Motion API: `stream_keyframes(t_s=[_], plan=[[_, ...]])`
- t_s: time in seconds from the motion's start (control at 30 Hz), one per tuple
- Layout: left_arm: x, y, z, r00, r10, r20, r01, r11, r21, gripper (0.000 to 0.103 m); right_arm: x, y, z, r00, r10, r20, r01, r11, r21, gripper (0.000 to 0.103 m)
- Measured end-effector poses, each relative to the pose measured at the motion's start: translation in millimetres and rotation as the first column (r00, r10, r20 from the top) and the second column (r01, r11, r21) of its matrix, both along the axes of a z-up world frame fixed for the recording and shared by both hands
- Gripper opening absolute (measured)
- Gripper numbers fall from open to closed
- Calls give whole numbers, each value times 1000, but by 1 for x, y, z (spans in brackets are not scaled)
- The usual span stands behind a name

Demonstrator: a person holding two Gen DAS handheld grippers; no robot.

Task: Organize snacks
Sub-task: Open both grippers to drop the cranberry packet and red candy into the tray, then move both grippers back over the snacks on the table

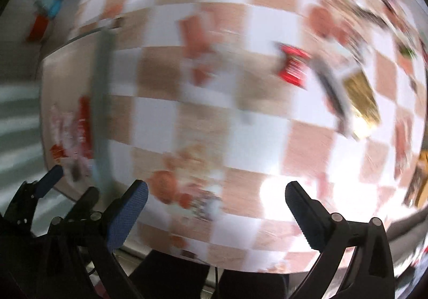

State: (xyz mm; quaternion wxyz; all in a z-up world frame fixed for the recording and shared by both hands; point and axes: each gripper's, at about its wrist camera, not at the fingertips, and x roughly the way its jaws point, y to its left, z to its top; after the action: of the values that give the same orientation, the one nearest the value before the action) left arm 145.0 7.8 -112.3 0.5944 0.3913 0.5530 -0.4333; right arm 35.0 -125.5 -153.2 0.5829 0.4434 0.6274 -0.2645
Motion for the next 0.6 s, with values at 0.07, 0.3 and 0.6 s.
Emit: stream_keyframes(t_s=[0.07,0.3,0.6], plan=[[-14,-6,-1,1000,-30,-1,30,1000,6,79,-24,-7,-4,999,-46,-18,46,999,0,103],[-55,-27,-9,996,-93,-6,93,995,28,79,-97,-29,-10,982,-181,-47,181,983,-4,103],[-95,-67,-16,988,-153,18,153,988,38,79,-171,-88,-6,939,-342,-36,339,939,-62,103]])
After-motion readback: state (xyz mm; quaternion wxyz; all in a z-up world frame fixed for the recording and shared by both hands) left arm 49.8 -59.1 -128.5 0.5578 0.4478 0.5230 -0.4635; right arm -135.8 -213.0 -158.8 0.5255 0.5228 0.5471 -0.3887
